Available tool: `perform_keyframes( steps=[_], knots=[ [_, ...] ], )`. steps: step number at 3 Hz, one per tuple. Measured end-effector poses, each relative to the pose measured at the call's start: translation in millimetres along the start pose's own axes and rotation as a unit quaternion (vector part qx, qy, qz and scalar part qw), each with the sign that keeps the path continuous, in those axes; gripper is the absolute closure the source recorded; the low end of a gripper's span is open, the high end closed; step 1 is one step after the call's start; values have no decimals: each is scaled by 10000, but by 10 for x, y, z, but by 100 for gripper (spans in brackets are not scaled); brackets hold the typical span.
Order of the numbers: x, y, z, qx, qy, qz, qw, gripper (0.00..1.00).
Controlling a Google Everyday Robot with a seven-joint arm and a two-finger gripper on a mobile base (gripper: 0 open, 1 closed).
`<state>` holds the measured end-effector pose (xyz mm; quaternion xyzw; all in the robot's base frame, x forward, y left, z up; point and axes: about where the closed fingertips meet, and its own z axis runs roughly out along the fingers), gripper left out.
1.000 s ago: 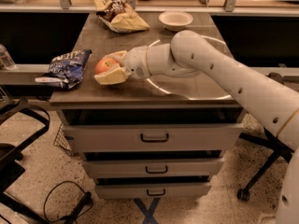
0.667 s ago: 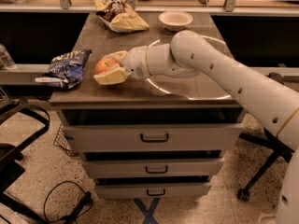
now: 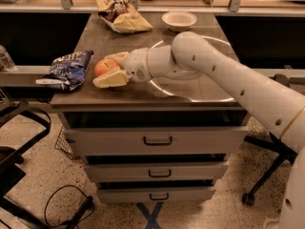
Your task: Move apple near blue chip bag
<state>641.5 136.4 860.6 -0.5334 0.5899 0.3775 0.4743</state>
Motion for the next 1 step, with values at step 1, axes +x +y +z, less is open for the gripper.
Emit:
perform_keyframes(
  steps=[1],
  knots=[
    [-3, 9, 14, -14, -1, -2, 10000, 0]
  ],
)
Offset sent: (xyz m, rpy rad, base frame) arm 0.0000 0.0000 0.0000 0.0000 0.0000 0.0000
